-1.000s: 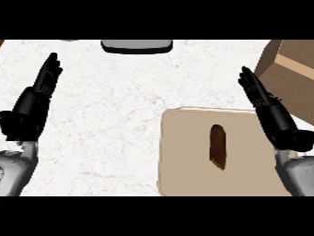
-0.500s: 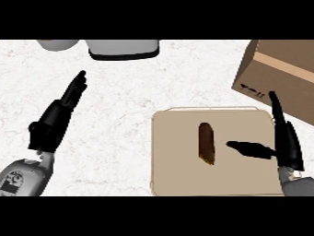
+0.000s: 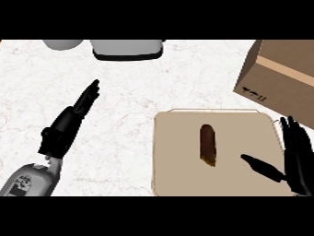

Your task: Pick the sweet potato from the tray and place it in the cardboard box

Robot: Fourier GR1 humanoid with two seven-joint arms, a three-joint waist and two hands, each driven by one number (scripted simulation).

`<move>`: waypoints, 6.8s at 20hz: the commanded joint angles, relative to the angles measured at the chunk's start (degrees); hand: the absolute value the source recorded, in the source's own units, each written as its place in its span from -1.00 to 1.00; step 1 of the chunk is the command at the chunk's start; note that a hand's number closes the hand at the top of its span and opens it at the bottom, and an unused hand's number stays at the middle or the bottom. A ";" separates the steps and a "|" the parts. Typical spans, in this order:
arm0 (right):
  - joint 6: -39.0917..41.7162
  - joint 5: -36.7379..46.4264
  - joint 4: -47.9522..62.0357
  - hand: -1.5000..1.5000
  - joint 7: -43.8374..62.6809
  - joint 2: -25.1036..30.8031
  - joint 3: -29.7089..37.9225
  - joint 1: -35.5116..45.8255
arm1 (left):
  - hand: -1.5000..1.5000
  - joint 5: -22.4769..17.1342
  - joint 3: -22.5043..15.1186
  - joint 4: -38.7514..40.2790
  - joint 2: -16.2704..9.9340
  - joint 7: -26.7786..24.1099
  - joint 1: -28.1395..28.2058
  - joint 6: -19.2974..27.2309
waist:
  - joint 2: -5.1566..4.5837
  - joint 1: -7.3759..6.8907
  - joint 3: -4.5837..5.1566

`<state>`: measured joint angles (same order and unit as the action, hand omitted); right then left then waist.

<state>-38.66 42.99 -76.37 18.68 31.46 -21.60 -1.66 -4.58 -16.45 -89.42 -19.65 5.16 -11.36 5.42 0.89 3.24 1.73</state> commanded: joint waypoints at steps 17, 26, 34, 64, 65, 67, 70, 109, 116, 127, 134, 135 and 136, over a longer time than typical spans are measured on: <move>47.01 30.46 -23.92 -1.00 59.83 -27.23 -17.55 7.29 | 0.00 0.61 -2.88 -0.10 2.91 -1.37 0.56 -1.22 | -0.39 -3.13 -1.44; 49.26 28.76 -14.73 -1.00 65.69 -31.32 -16.79 15.69 | 0.00 0.59 -1.20 4.95 4.30 -2.32 -3.22 -2.59 | -1.17 -3.57 -1.63; 45.82 31.75 -13.88 -1.00 60.77 -31.39 -13.70 9.87 | 0.00 0.78 0.89 3.68 3.17 -4.12 -0.87 -3.93 | -0.86 -3.10 -1.70; 44.11 28.72 -1.23 -1.00 57.06 -31.45 -8.12 12.33 | 0.00 2.35 3.33 3.24 5.92 0.69 -4.38 -7.59 | -0.94 -3.65 -1.74; 44.35 29.22 -0.88 -1.00 56.79 -31.46 -8.09 12.40 | 0.00 5.28 1.24 5.08 8.81 -0.51 -3.67 -4.35 | -0.98 -3.45 -1.73; 47.41 29.38 -0.80 -1.00 55.80 -31.46 -4.65 14.04 | 0.00 2.76 3.21 3.06 5.54 -1.28 -1.28 -7.90 | -0.91 -3.75 -1.71; 44.62 29.88 0.63 -1.00 55.65 -31.46 -5.66 12.83 | 0.00 2.44 4.93 3.71 4.36 -2.57 -1.74 -9.01 | -0.95 -3.74 -1.72; 54.00 13.50 -44.60 1.00 20.06 -8.30 20.48 15.45 | 0.00 6.08 6.60 -0.90 8.54 0.45 0.60 -10.70 | -0.68 -2.98 -1.70; 55.30 14.75 -51.05 1.00 25.07 -11.41 24.26 14.07 | 0.00 8.10 6.88 0.67 10.53 -0.17 0.20 -10.70 | -0.83 -3.07 -1.72; 54.93 7.16 -30.82 1.00 17.73 -3.57 39.89 28.32 | 0.00 11.31 5.91 2.26 13.61 0.13 0.06 -9.88 | -0.96 -3.36 -1.73; 47.77 8.32 -13.17 1.00 13.68 -1.55 40.93 38.16 | 0.00 11.08 7.16 1.16 12.35 -2.00 2.11 -12.22 | -1.03 -3.91 -1.72; 48.06 8.05 -16.71 1.00 15.04 -2.89 40.26 35.87 | 0.00 9.83 8.59 -0.58 11.80 -0.24 2.13 -13.25 | -0.91 -3.58 -1.72; 46.44 8.95 -8.98 1.00 13.07 -1.03 40.60 39.99 | 0.00 12.29 5.88 -0.96 13.78 0.37 2.21 -11.10 | -1.01 -3.94 -1.72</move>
<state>11.28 51.37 -94.46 33.91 29.18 18.12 33.88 5.79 -8.81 -89.21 -7.38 5.22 -10.48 -6.70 -0.07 -0.49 0.00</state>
